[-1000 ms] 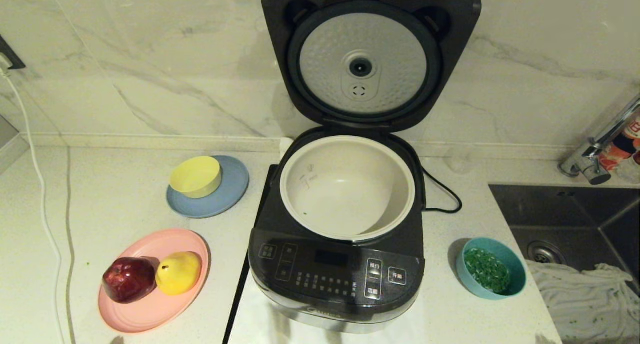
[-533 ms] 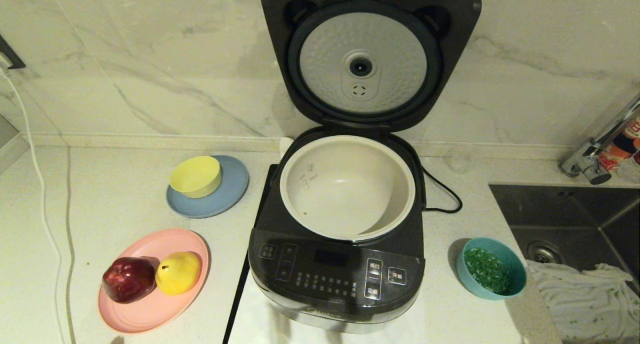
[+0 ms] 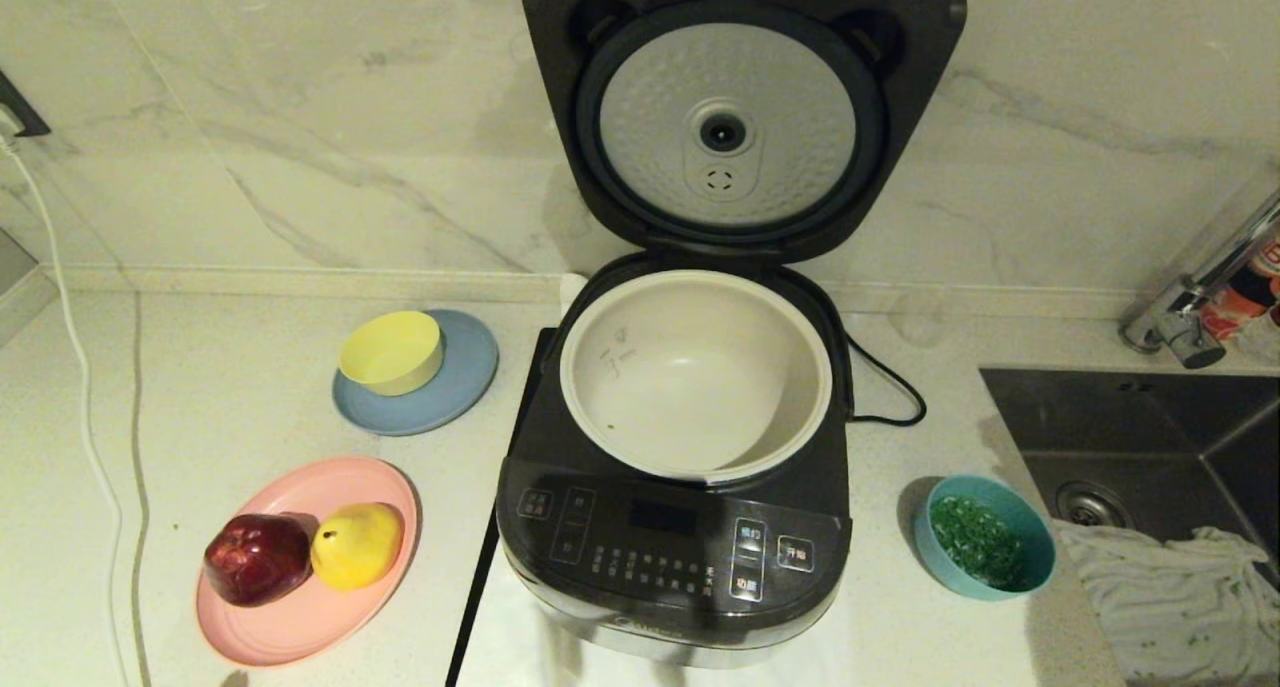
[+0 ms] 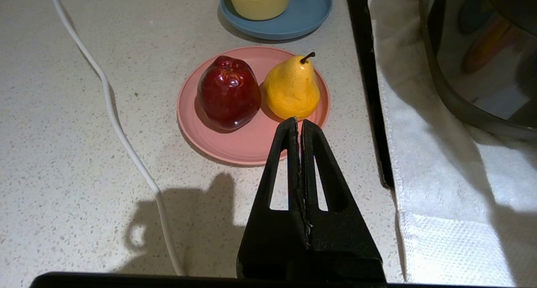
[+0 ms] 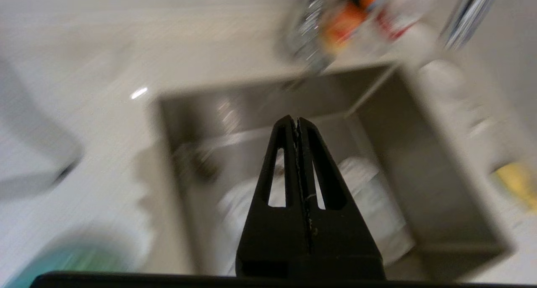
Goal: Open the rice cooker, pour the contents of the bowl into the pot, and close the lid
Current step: Turn on the tap
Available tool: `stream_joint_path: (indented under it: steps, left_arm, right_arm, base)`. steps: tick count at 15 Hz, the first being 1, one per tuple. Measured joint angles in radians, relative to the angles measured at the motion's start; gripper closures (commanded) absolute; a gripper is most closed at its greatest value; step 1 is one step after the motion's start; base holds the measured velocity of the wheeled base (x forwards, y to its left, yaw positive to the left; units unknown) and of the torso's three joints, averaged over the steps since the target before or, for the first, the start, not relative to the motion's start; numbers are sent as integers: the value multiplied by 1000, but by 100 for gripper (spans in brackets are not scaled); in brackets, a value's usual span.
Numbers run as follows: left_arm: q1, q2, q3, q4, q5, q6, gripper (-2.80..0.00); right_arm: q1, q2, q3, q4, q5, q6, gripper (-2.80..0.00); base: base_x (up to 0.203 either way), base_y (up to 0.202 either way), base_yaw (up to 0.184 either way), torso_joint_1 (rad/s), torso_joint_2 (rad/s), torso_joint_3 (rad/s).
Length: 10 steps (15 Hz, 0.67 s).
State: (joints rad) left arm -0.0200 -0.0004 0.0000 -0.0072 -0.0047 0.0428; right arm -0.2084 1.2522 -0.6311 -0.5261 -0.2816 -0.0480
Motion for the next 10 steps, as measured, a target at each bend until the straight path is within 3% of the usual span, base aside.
stream_joint_path:
  steps: [3,10]
  left_arm:
    - [0,0,0,0,0,0,0]
    - [0,0,0,0,0,0,0]
  right_arm:
    - [-62,198,-109,-153,-24,-44,0]
    - [-94,538,-328,-257,-44,-84,0]
  base:
    - [0,0,0,0,0,0]
    - [0,0,0,0,0,0]
